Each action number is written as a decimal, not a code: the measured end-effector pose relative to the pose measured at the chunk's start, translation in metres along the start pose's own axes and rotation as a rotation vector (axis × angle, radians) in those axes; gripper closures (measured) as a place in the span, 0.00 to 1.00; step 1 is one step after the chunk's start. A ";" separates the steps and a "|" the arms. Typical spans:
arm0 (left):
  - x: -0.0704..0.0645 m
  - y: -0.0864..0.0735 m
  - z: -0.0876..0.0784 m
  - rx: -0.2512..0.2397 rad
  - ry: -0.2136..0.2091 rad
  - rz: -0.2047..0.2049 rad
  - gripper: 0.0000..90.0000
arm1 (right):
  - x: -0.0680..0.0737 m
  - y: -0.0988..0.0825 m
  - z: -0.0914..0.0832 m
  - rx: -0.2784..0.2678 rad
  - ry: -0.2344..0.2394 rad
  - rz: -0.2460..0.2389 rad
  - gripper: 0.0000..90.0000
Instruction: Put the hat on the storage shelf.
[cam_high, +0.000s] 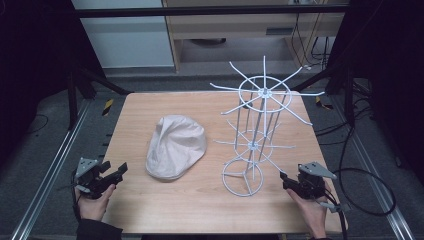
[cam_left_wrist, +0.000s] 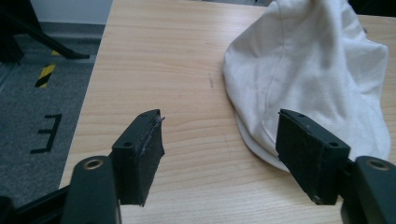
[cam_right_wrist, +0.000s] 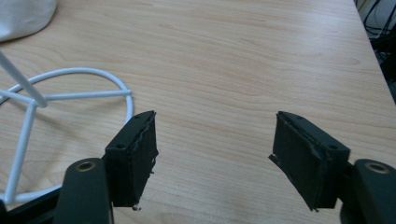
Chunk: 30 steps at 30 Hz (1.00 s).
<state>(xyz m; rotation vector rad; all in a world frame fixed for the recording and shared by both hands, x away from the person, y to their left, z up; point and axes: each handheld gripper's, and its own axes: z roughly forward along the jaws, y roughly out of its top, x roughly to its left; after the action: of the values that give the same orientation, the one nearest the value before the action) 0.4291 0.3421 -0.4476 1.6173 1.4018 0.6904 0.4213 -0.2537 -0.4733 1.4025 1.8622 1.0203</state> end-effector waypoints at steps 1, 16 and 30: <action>-0.003 0.001 -0.001 -0.002 -0.003 0.005 0.36 | 0.001 0.000 0.000 0.002 0.002 -0.001 0.35; -0.037 0.017 -0.002 -0.046 -0.069 0.088 0.33 | 0.000 0.000 -0.001 0.018 -0.017 0.002 0.38; -0.052 0.036 0.003 -0.055 -0.095 0.141 0.36 | 0.000 0.000 -0.001 0.017 -0.016 0.006 0.40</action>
<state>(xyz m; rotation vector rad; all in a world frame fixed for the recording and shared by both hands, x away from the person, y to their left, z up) 0.4382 0.2911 -0.4113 1.6941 1.2000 0.7181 0.4207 -0.2538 -0.4728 1.4221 1.8605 0.9959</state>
